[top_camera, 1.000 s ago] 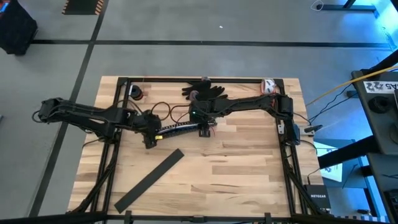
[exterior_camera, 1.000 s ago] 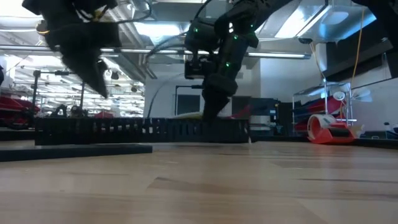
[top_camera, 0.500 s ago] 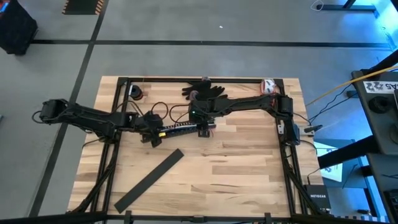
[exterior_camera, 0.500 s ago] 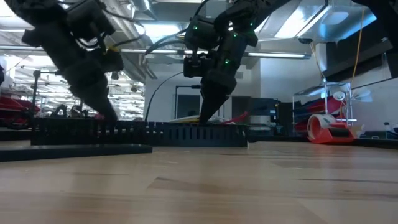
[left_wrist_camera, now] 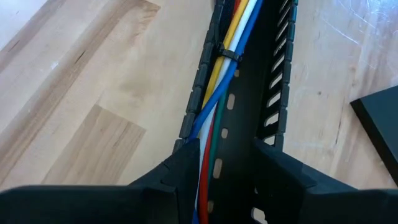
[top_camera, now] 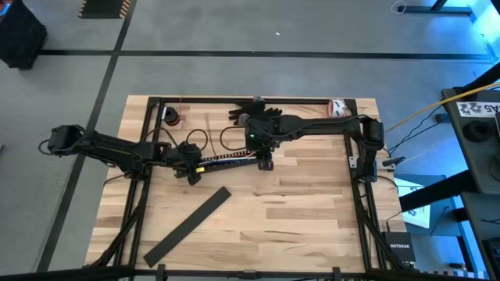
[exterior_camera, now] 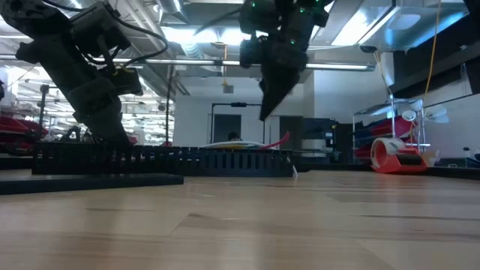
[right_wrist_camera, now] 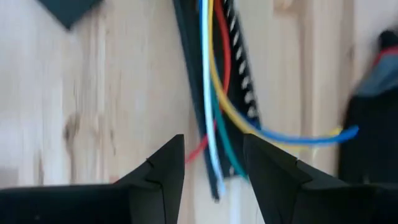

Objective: Ziptie cables
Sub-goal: Put the ziptied cable wires in a black cable duct

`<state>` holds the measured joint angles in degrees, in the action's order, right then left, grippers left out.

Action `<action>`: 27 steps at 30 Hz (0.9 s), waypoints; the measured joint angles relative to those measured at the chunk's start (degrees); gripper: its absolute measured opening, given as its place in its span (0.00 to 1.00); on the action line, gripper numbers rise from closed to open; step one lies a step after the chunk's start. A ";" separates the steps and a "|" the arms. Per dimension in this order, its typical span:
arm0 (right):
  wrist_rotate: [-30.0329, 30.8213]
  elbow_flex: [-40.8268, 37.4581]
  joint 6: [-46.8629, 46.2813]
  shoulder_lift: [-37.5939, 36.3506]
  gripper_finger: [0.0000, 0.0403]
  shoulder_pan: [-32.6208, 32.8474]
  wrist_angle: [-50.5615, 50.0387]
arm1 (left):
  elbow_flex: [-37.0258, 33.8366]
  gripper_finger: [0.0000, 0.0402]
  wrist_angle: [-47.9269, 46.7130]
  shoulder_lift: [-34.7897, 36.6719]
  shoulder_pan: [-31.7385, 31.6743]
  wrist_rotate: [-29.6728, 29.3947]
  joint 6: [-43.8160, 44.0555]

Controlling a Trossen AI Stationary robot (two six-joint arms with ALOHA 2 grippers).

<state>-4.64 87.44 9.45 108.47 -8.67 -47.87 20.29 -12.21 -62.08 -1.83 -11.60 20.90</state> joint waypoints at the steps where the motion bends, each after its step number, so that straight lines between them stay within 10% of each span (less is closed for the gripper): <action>1: -0.28 -0.02 0.00 0.04 0.39 0.00 -1.24 | -0.02 0.33 0.06 0.00 0.00 0.00 0.02; 6: -3.89 -1.95 0.29 0.16 0.39 0.15 3.14 | -0.17 0.33 1.47 -0.07 0.00 0.02 -0.04; 27: 17.83 -10.67 -0.57 0.46 0.39 0.35 9.56 | -0.17 0.33 2.69 -0.09 0.05 -0.06 0.80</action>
<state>13.19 76.76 8.88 108.92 -8.32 -38.30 20.12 -9.52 -62.17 -1.78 -11.66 21.70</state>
